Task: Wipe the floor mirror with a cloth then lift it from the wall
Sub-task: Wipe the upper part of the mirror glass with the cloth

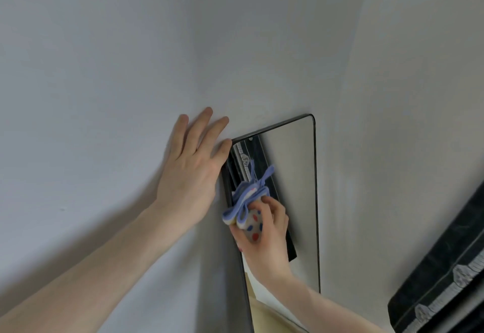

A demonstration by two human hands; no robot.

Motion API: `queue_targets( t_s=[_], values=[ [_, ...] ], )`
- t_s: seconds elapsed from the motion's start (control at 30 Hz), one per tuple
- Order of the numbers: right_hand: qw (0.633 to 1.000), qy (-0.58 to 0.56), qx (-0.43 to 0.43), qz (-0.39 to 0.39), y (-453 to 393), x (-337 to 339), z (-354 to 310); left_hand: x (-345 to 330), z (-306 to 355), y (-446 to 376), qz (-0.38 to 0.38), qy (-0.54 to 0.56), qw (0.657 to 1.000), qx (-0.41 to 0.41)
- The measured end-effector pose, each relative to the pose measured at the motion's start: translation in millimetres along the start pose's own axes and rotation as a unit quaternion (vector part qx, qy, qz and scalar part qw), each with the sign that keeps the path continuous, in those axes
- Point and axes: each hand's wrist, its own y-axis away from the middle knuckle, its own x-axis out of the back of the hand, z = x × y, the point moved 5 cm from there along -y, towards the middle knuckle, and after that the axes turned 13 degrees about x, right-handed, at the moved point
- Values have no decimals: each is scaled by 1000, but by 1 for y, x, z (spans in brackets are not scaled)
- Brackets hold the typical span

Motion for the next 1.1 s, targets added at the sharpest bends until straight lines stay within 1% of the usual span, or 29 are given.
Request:
queue_targets(
  t_s=[0.07, 0.17, 0.3, 0.37, 0.5, 0.57, 0.73, 0.8, 0.93, 1.03, 1.1],
  values=[
    [999, -19, -37, -6, 13, -1, 14, 1, 0, 0, 4, 2, 1000, -3],
    [999, -5, -47, -5, 12, 1, 17, 3, 0, 1, 10, 6, 1000, -5],
    [1000, 16, 19, 19, -31, 6, -9, 2, 0, 1, 4, 1, 1000, -9],
    [999, 16, 28, 27, -53, 6, -19, 3, -1, 0, 2, 0, 1000, -12],
    [997, 37, 54, 34, -53, 4, -19, 4, 0, 1, 1, -3, 1000, -13],
    [997, 33, 61, 23, -33, 1, -8, 4, 0, 2, 0, -1, 1000, -11],
    [998, 47, 38, -17, 19, -3, 25, 4, 1, 2, 3, 7, 1000, -11],
    [998, 52, 37, -20, 28, -1, 35, 4, 1, 2, 6, 8, 1000, -10],
    [999, 26, -1, -28, 20, 8, 57, 3, 1, 2, 12, 10, 1000, -6],
    [999, 39, -5, 5, -5, 26, 84, 1, 2, 1, 11, 6, 1000, -3],
    [998, 54, -17, 14, -28, 39, 100, 0, 2, 1, 10, 6, 1000, -3]
  ],
)
